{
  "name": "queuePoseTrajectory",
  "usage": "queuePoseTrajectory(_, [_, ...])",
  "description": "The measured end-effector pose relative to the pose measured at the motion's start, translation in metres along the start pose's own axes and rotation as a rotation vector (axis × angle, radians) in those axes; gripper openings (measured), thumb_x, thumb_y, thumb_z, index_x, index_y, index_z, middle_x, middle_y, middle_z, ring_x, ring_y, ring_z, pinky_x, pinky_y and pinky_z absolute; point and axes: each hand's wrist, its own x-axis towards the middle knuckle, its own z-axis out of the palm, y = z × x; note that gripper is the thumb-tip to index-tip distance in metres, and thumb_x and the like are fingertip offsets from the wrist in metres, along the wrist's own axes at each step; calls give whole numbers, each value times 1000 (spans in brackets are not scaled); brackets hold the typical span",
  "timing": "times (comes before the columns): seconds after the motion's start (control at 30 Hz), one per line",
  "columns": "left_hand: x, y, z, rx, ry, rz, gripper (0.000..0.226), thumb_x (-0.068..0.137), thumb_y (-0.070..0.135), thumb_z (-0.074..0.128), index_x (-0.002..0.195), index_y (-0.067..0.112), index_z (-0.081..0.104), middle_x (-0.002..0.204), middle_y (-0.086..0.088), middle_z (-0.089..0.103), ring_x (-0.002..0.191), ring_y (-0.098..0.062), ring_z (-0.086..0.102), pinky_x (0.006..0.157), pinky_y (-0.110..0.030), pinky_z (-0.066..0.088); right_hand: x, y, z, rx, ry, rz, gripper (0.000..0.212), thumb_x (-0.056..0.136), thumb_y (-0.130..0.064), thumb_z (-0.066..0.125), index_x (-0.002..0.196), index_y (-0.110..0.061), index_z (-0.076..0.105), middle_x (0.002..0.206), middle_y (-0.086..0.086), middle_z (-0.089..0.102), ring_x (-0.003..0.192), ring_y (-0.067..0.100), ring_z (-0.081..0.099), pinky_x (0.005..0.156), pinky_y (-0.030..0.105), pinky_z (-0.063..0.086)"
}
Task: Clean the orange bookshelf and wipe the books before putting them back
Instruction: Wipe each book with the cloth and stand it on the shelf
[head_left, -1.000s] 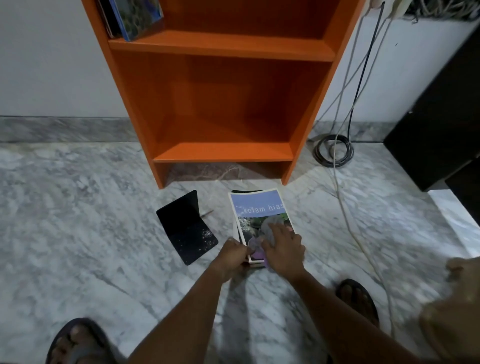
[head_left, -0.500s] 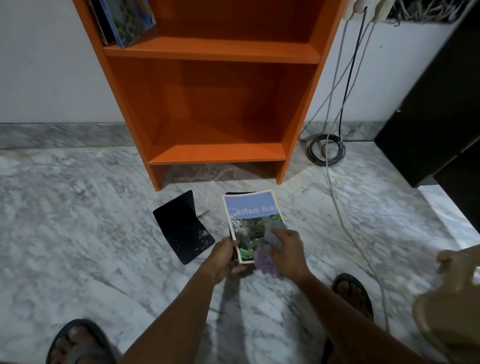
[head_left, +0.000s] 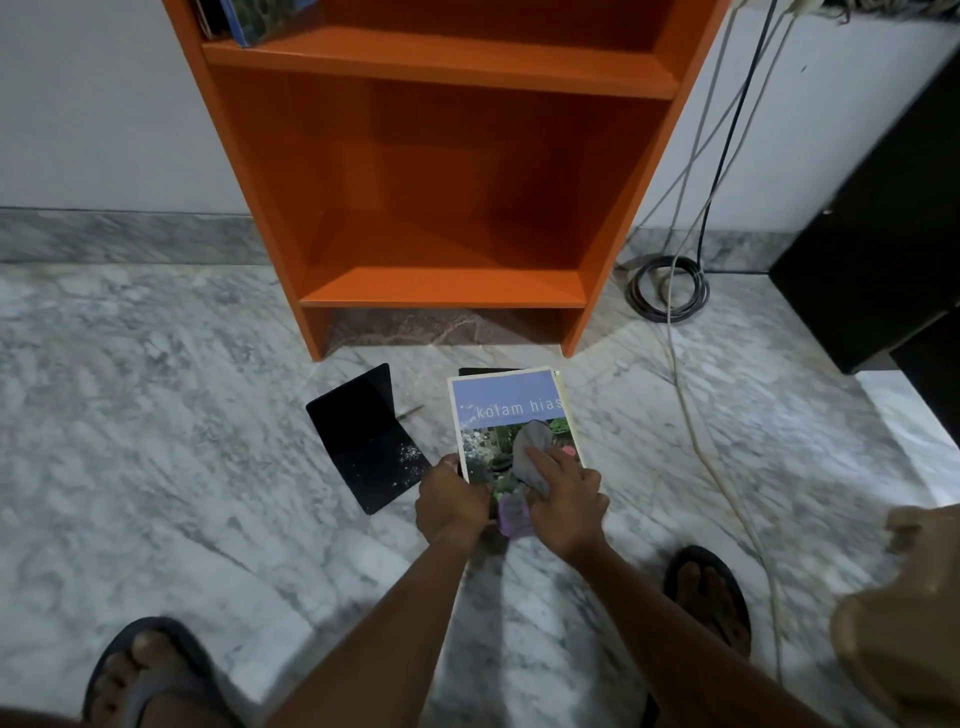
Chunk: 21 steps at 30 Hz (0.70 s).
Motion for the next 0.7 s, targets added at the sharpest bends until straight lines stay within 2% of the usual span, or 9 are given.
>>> queuePoseTrajectory(0.17, [1,-1,-1,-168,-43,-70,38,73,18,76,110,22,74,95,-4,75,92,-26,70,75,-31,55,3,6,8,49,-13,-52,58,93,-41,50,150,-45,38,156,-7,36,135,35,39,104,50,40])
queuePoseTrajectory(0.27, [-1,2,-2,-199,-42,-73,26,74,12,65,98,12,76,96,-7,73,100,-31,67,73,-32,52,-1,6,9,-54,-63,-87,60,101,-39,46,157,-41,24,167,-8,21,142,33,30,106,48,37])
queuePoseTrajectory(0.3, [-1,3,-4,-207,-49,-82,24,74,12,63,95,9,75,98,-6,70,105,-32,64,74,-32,52,-3,6,11,-86,-78,-111,61,103,-39,45,159,-41,20,168,-8,16,143,33,28,106,48,37])
queuePoseTrajectory(0.37, [1,8,-6,-210,-65,-107,38,74,15,63,110,12,74,115,-6,65,116,-33,54,84,-33,51,-10,4,9,-99,-87,-140,63,103,-39,44,160,-42,15,169,-10,13,144,35,26,106,49,36])
queuePoseTrajectory(0.47, [1,11,-5,-133,-77,-163,44,79,22,68,121,34,66,128,-12,53,120,-35,43,91,-36,50,-10,6,8,-54,-114,-174,65,103,-33,48,160,-38,18,168,-5,19,147,34,25,116,51,29])
queuePoseTrajectory(0.5, [0,12,-4,-224,-104,-175,43,79,20,69,120,32,63,126,-11,54,115,-33,48,89,-37,53,-10,7,11,2,-115,-188,65,102,-28,51,159,-36,22,167,0,25,146,35,28,117,52,28])
queuePoseTrajectory(0.57, [-4,17,-2,-479,-210,-162,38,86,5,63,120,19,54,116,-12,60,96,-23,57,77,-34,54,-11,10,14,176,-81,-184,68,94,-26,55,154,-47,31,156,8,45,136,39,44,108,53,41])
queuePoseTrajectory(0.63, [-9,21,-2,-570,-294,-129,35,91,-8,48,118,15,45,110,-14,59,87,-21,57,71,-34,50,-10,16,15,295,-44,-172,71,88,-25,53,148,-59,33,145,8,55,129,38,52,101,46,48])
queuePoseTrajectory(0.7, [-9,18,-2,-580,-336,-73,45,90,-12,40,125,16,48,113,-17,64,93,-25,63,77,-39,56,-14,17,11,324,-85,-156,65,94,-15,54,147,-50,41,150,0,49,136,28,45,105,31,34])
